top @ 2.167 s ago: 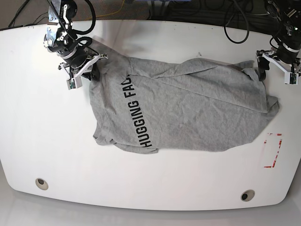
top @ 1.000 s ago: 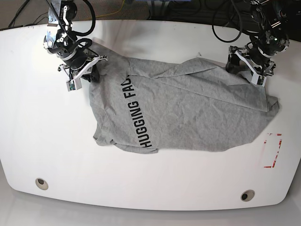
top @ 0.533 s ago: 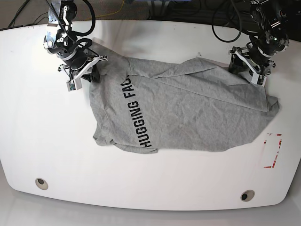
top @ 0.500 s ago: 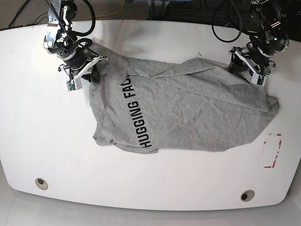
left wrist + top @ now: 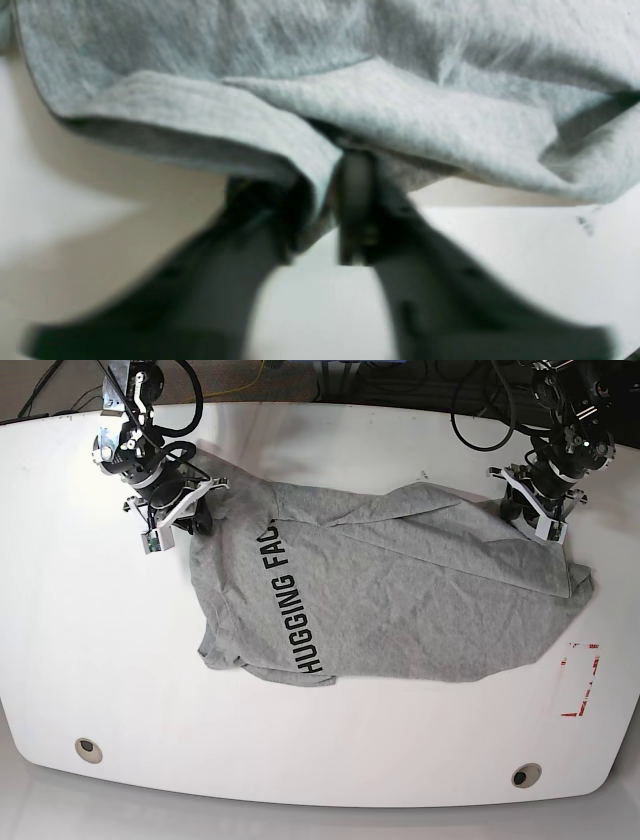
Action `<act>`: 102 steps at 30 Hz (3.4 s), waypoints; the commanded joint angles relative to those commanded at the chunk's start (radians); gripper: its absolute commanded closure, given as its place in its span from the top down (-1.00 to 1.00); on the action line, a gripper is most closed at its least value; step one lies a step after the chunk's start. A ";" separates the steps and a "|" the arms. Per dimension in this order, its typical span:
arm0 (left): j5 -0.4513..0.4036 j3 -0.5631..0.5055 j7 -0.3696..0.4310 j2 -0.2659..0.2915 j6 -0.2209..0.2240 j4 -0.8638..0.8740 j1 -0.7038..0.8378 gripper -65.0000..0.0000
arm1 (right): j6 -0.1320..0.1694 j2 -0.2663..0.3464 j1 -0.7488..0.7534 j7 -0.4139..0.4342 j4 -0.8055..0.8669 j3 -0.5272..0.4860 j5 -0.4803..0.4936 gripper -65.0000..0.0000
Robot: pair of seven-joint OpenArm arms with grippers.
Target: Layout the t-shirt on the table in an organized manner, then fold the t-shirt properly
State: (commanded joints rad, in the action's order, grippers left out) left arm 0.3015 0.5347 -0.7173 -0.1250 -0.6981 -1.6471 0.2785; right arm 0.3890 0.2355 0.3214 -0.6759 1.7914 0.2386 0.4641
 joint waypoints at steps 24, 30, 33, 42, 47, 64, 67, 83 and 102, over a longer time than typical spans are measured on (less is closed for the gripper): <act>0.000 0.005 -0.005 -0.002 0.000 -0.107 0.026 -0.91 | 0.002 0.000 0.000 0.000 0.000 0.000 0.002 -1.00; 0.000 0.005 -0.005 -0.002 0.000 -0.109 0.041 -0.82 | 0.002 0.000 0.000 0.000 0.000 0.000 0.002 -1.00; 0.000 0.006 -0.005 -0.003 0.000 -0.109 0.063 -0.56 | 0.002 0.000 0.000 0.000 0.000 0.000 0.002 -1.00; 0.000 0.103 -0.005 0.000 0.000 -0.109 0.100 0.35 | 0.002 0.000 0.000 0.000 0.000 0.000 0.002 -1.00; 0.003 0.133 -0.005 -0.002 0.000 -0.109 0.100 0.38 | 0.002 0.000 0.000 0.000 0.000 0.000 0.002 -1.00; 0.005 0.048 -0.005 -0.037 0.000 -0.104 0.060 0.39 | 0.002 0.000 0.002 0.000 0.000 0.000 0.002 -1.00; 0.003 0.023 -0.005 -0.037 0.000 -0.104 0.060 0.46 | 0.002 0.000 0.002 0.000 0.000 0.000 0.002 -1.00; -0.002 0.011 -0.003 -0.071 0.000 -0.103 0.061 0.75 | 0.002 -0.002 0.002 0.000 0.000 0.002 0.002 -1.00; -0.002 0.003 0.000 -0.074 0.000 0.015 0.014 0.73 | 0.002 -0.005 0.000 0.000 0.000 0.002 0.002 -1.00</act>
State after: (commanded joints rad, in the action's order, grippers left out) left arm 0.3000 0.5378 -0.7173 -0.1987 -0.6981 -1.6318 0.2923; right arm 0.3905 0.2309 0.3214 -0.6759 1.7914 0.2401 0.4657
